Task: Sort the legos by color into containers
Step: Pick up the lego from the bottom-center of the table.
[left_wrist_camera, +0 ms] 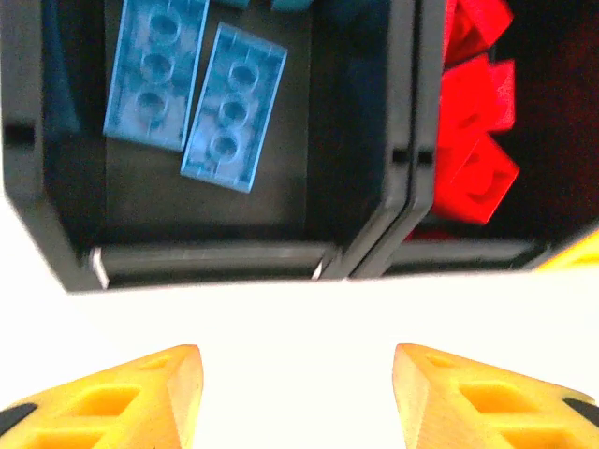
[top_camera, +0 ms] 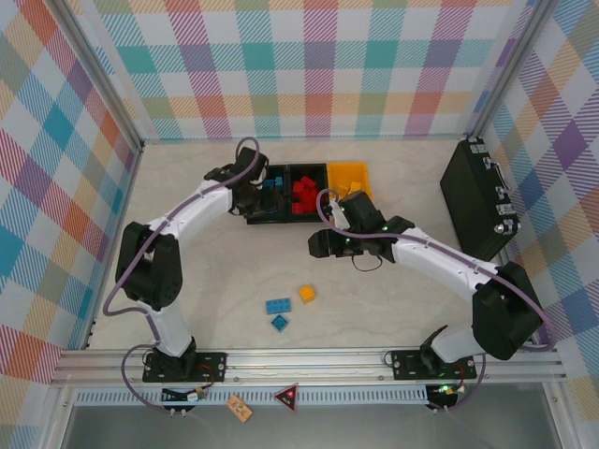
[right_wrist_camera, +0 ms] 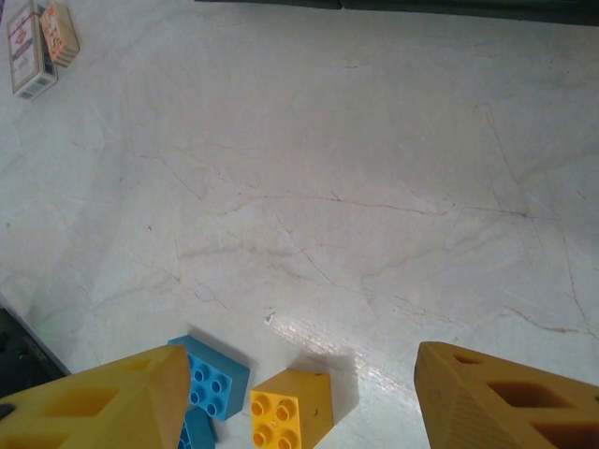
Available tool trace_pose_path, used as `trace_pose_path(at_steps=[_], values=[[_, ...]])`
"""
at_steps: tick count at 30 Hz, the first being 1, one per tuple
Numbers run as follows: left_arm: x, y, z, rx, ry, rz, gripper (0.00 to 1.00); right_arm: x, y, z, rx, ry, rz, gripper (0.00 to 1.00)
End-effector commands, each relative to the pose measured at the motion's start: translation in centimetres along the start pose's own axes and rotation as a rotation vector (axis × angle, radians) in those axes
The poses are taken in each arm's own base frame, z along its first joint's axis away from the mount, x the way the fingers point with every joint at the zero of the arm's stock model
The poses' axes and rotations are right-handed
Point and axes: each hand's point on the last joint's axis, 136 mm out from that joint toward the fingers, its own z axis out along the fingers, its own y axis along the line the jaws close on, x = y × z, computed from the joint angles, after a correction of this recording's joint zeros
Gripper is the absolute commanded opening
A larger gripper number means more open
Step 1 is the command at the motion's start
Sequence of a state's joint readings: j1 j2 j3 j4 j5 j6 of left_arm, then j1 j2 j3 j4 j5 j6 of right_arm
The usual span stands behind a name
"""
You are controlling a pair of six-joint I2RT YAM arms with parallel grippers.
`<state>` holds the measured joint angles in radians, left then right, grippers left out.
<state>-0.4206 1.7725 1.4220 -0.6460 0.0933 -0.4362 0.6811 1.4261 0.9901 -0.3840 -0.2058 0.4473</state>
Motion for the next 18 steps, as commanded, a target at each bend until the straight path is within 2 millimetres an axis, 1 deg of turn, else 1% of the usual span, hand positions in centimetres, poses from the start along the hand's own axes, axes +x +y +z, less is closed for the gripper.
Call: trace_pose_path(at_steps=[1, 5, 9, 11, 14, 16, 18], values=[[1.6, -0.2, -1.8, 0.043, 0.0, 0.019, 0.56, 1.2, 0.8, -0.1, -0.023, 0.067, -0.039, 0.65], [4.1, 1.0, -2.7, 0.049, 0.016, 0.002, 0.56, 3.2, 1.4, 1.1, -0.006, 0.152, -0.086, 0.65], [7.4, 2.3, -2.9, 0.06, 0.072, -0.025, 0.57, 5.1, 2.3, 2.6, -0.007, 0.231, -0.128, 0.65], [9.0, 3.3, -2.9, 0.038, 0.107, -0.04, 0.57, 6.1, 2.6, 3.4, -0.007, 0.268, -0.154, 0.65], [11.1, 4.4, -3.0, 0.037, 0.133, -0.057, 0.57, 7.3, 2.4, 4.5, 0.014, 0.313, -0.167, 0.64], [12.4, 4.5, -3.1, 0.061, 0.151, -0.072, 0.56, 7.9, 2.4, 4.9, 0.02, 0.337, -0.179, 0.64], [13.4, 4.2, -3.1, 0.106, 0.172, -0.088, 0.56, 8.5, 2.6, 5.2, 0.025, 0.358, -0.19, 0.64]])
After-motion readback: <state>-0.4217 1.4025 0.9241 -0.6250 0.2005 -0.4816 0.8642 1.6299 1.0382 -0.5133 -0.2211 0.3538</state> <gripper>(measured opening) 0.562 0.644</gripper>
